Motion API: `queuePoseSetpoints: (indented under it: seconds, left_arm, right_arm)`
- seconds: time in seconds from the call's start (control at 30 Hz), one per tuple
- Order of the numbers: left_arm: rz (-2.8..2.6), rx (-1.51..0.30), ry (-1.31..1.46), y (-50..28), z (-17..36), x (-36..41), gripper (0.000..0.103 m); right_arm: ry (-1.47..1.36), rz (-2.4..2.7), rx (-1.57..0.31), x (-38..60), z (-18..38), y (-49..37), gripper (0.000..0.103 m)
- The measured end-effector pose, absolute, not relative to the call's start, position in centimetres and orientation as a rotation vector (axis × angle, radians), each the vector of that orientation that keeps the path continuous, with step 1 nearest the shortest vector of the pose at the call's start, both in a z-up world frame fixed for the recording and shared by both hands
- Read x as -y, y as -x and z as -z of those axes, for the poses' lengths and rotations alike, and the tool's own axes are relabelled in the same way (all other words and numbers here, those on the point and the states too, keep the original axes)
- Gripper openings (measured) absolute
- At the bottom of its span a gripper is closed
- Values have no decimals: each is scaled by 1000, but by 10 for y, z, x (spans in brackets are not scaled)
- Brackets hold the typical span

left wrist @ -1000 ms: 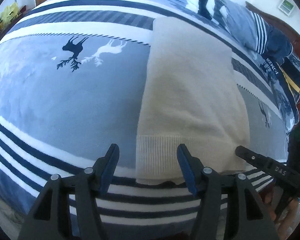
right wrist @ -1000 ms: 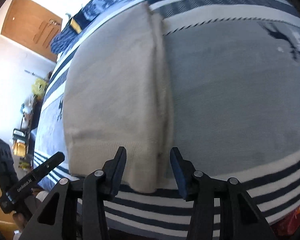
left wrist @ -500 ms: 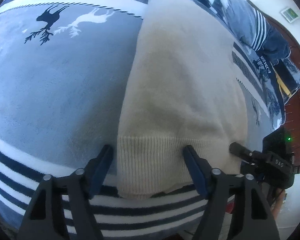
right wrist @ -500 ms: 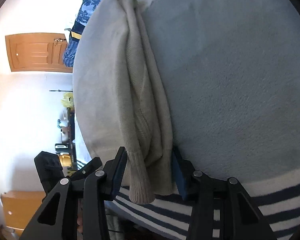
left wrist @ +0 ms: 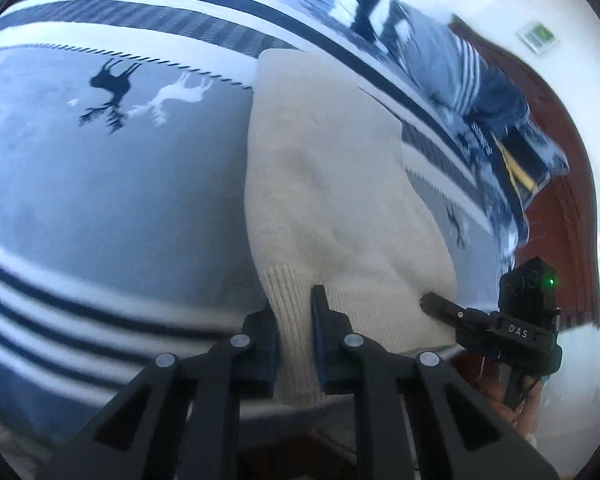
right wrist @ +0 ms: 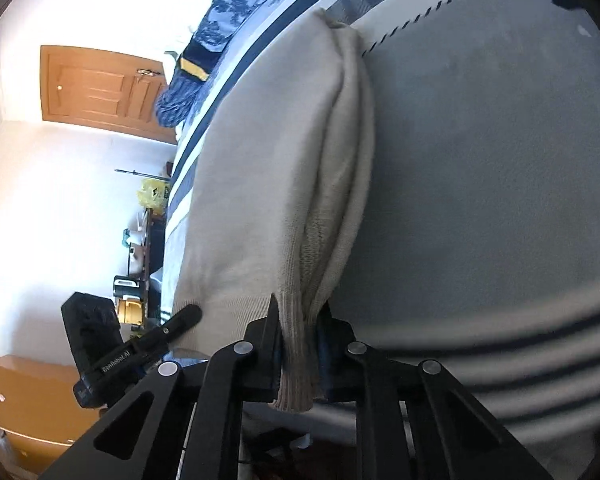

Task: Fold small clothes

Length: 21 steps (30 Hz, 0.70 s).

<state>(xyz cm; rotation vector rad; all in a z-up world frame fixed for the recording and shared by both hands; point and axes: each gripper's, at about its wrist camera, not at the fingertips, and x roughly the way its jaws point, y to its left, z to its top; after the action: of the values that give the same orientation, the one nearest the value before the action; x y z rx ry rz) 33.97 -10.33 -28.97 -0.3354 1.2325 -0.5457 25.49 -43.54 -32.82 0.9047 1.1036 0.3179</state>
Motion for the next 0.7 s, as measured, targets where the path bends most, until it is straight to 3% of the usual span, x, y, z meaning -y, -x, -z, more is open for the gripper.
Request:
queuePoseSetpoints:
  seconds: [0.2,0.37,0.5,0.57,0.63,0.7]
  left_arm:
    - [552,-1288,272,-283,318,73,14]
    - [555,-1282,308,-256,326,62,14]
    - [521,-1308,229,-257,333,68,20]
    - [531,-1315,231,-256,332,65,26]
    - [551,-1294,255,-254,323,56,37]
    - [552,-1247,263,-253,312,48,51]
  right_arm:
    - [-933,-243,-1196,396,365,-197,15]
    - [-878,-185,-1149,384,360,-162,15]
    - [-851,-145,-1140,378,361,-150,21]
    - [-800,-113,-1165,376,354,-156,29]
    - [-726,-80,-1157,373,338,-155,61]
    - [-695,-60,-1112,378,322,-149,68]
